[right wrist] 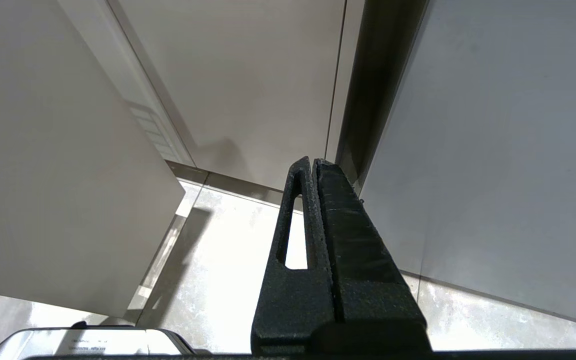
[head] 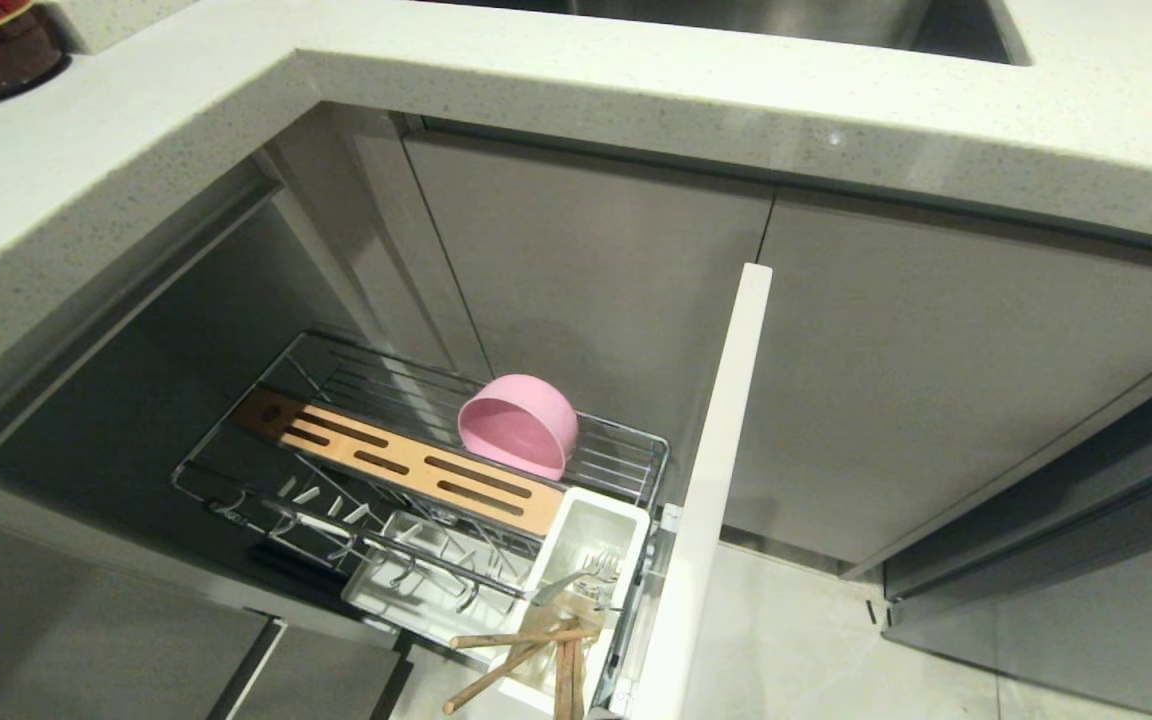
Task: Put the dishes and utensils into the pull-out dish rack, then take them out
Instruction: Take the plate out of the cupboard
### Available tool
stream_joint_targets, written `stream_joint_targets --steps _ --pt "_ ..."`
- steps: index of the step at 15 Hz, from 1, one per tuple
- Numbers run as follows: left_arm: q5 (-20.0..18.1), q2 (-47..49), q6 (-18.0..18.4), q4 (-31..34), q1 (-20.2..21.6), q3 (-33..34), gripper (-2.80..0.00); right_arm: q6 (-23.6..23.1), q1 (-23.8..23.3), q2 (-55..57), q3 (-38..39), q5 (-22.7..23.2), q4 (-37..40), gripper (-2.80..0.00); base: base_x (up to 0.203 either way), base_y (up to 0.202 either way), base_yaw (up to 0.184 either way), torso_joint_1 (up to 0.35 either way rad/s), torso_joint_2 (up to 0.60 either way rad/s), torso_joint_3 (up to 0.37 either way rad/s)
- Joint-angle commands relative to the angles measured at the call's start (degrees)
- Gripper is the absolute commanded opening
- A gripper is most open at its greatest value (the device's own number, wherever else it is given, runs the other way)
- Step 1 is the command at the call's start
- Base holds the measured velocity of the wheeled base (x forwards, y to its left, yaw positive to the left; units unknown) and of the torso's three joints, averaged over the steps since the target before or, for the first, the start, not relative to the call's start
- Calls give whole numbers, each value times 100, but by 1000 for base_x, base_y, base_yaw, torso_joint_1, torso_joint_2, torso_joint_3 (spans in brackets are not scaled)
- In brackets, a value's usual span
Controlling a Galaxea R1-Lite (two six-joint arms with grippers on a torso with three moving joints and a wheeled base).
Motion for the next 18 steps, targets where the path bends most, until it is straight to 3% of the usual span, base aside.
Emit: stream_joint_targets --steps 1,8,18 --pt "281 -13 21 153 286 306 -280 0 1 -4 149 1 -5 -280 0 0 0 0 0 0" --pt "117 -51 22 59 239 1606 -280 0 1 -4 149 1 -5 -280 0 0 0 0 0 0" --pt "78 119 13 -436 -46 1910 -280 0 1 -4 149 1 -5 -280 0 0 0 0 0 0"
